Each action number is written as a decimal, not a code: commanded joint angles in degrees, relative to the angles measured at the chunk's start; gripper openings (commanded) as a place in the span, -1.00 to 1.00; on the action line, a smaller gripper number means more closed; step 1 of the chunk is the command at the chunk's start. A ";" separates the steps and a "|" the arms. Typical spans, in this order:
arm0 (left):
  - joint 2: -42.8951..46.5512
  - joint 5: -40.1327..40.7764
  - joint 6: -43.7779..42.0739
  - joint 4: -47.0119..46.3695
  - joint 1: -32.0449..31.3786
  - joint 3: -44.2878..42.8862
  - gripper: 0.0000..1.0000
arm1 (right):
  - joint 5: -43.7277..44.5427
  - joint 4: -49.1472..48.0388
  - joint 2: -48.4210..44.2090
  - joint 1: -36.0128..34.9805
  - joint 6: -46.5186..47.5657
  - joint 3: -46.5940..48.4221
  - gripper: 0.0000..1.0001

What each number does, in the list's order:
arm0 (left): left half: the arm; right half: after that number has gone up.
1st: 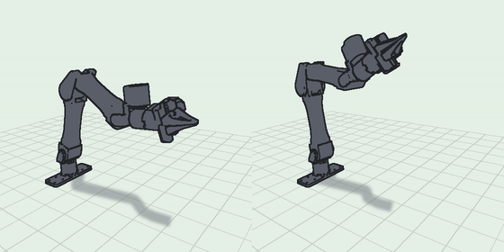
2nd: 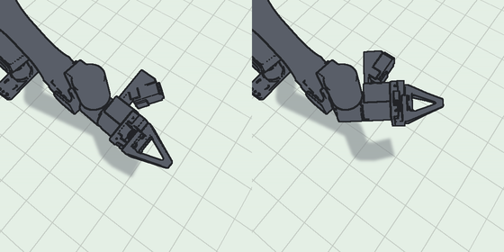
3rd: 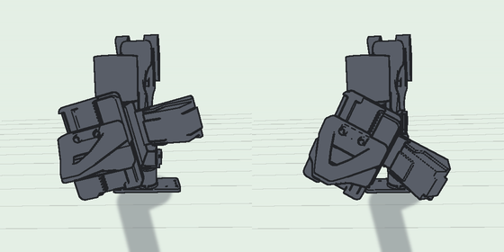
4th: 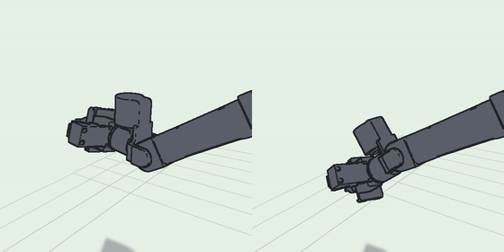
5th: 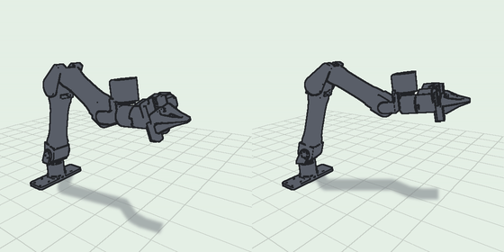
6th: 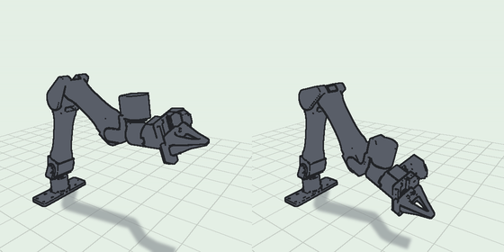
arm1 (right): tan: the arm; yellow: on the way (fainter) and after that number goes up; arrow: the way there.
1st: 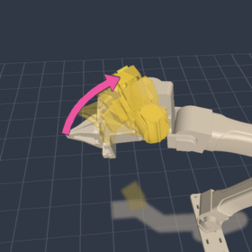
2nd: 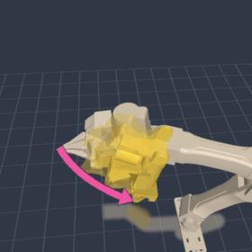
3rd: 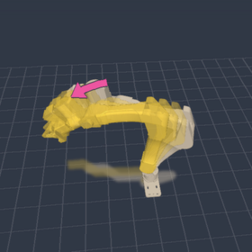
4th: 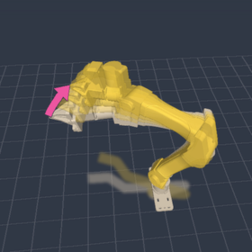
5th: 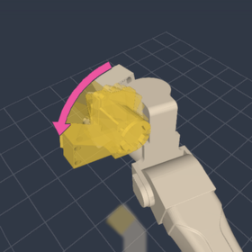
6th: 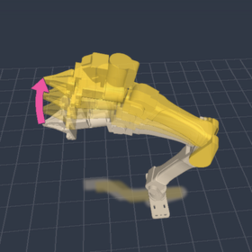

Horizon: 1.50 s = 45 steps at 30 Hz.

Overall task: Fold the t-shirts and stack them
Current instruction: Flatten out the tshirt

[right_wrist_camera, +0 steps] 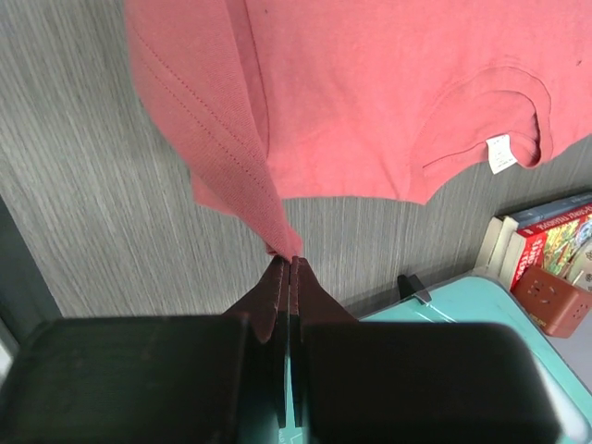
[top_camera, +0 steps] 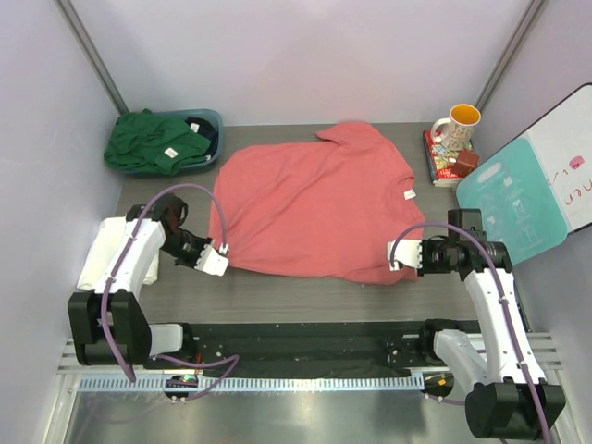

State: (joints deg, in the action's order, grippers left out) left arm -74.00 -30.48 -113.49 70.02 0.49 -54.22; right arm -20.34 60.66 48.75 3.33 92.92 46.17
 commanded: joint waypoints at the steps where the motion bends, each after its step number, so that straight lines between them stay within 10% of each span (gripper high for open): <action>1: 2.62 -6.15 -6.61 -4.94 0.12 -4.40 -1.00 | 1.78 -8.15 -0.76 -0.17 -3.96 2.25 -0.97; 11: -8.34 3.05 37.19 -72.62 -3.04 -27.68 -0.99 | 23.50 -56.49 15.40 2.20 -24.28 27.96 -0.98; 29: -9.77 -2.21 33.51 -99.89 -3.39 -43.43 -0.99 | 28.78 -70.24 14.00 4.49 -16.29 56.21 -0.97; 45: -12.74 -8.72 25.43 -90.24 -0.67 -45.10 -1.00 | 28.34 -80.60 18.21 4.40 -12.59 47.70 -0.98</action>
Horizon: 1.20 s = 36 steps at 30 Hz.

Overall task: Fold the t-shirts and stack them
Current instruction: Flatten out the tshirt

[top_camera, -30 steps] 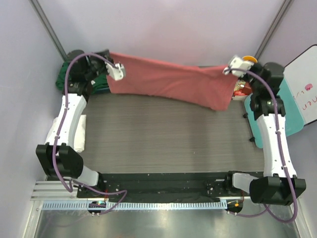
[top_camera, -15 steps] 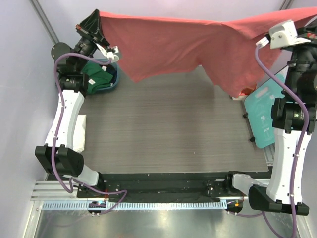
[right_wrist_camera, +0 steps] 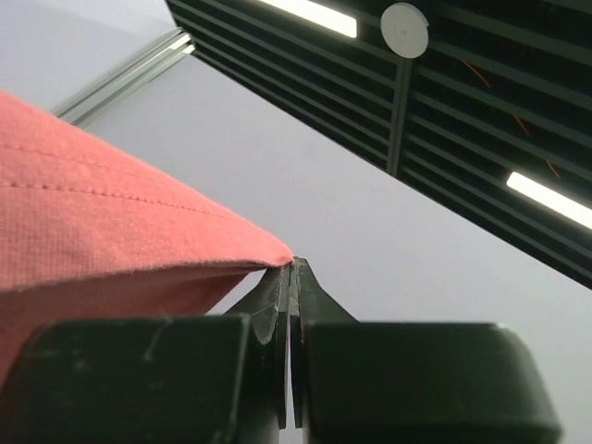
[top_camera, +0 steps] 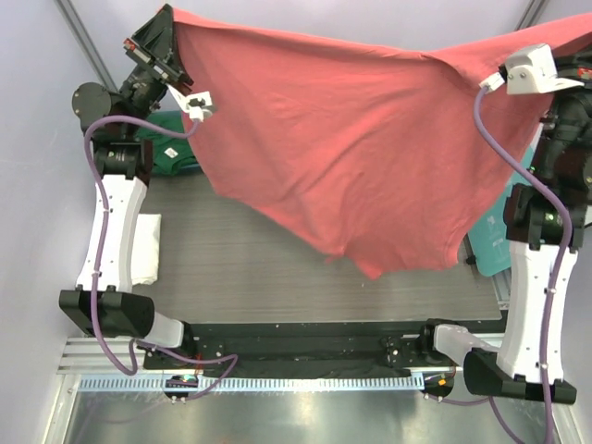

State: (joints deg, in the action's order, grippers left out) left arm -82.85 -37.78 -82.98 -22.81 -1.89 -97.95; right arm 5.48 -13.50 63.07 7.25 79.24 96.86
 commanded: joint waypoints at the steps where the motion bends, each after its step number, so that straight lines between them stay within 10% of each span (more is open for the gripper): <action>1: -6.16 -2.03 -6.91 2.85 1.71 -2.58 -0.99 | 2.52 -7.41 4.86 0.58 1.26 -3.25 -0.98; 17: -46.70 -2.92 -9.31 9.38 3.30 -57.88 -1.00 | 1.20 -19.02 34.40 7.17 -3.39 20.28 -0.98; 22: -32.57 -2.21 -7.81 -4.87 2.95 -32.86 -1.00 | -0.73 -16.83 31.87 6.90 -4.97 23.65 -0.98; 36: -12.18 -2.03 -9.04 -11.66 -0.48 9.50 -0.99 | -4.50 1.86 8.41 3.22 -9.01 -16.07 -0.98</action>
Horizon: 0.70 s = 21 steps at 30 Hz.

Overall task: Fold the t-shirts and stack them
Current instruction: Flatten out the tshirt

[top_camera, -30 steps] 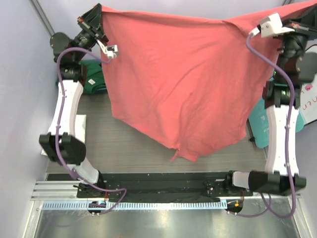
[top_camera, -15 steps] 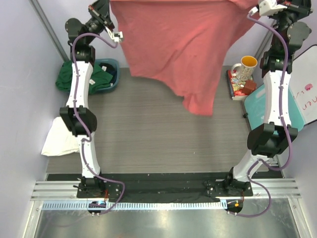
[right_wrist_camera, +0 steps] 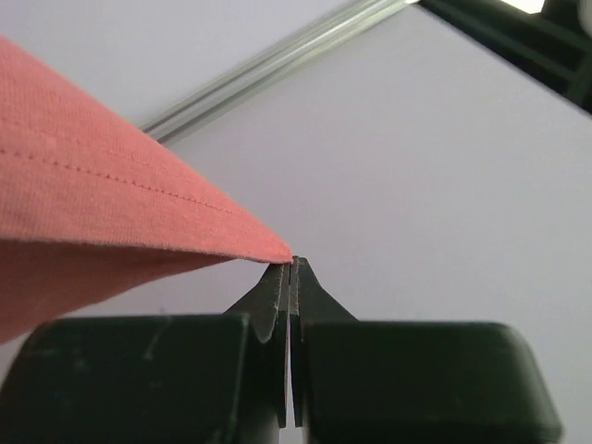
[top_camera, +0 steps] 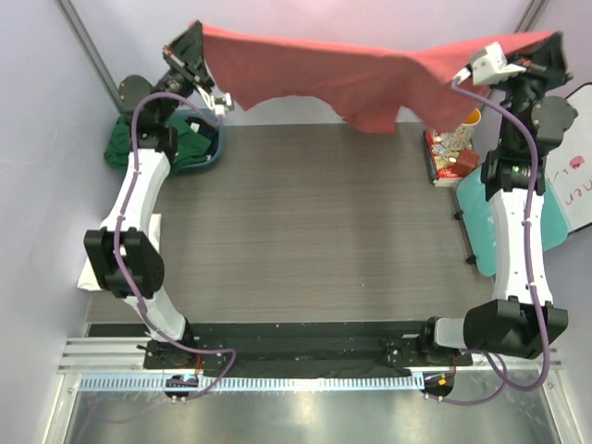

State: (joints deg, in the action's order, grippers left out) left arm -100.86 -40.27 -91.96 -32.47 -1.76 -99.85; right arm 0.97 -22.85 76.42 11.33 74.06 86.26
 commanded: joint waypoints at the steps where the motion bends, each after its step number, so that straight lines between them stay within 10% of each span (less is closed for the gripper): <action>1: 9.94 -0.33 0.03 1.93 -0.79 15.18 -0.99 | -2.44 14.64 -6.27 -1.05 -3.92 -6.97 -0.98; 4: 17.34 -5.42 -1.20 12.65 -0.70 28.54 -1.00 | -10.71 29.05 -10.24 -1.40 -2.96 -11.90 -0.98; 9: 30.54 -11.22 -13.31 62.65 -0.09 34.20 -0.99 | -18.45 54.20 -10.07 -1.75 -0.15 -11.64 -0.97; 21: 23.17 -7.20 -36.87 99.96 0.44 29.80 -1.00 | -21.89 92.28 4.26 -2.63 17.34 -6.28 -0.98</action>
State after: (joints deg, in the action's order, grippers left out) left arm -76.27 -48.49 -111.96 52.60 -1.74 -67.94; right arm -20.01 55.48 78.24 9.37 84.79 77.47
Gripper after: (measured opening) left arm 0.007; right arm 0.018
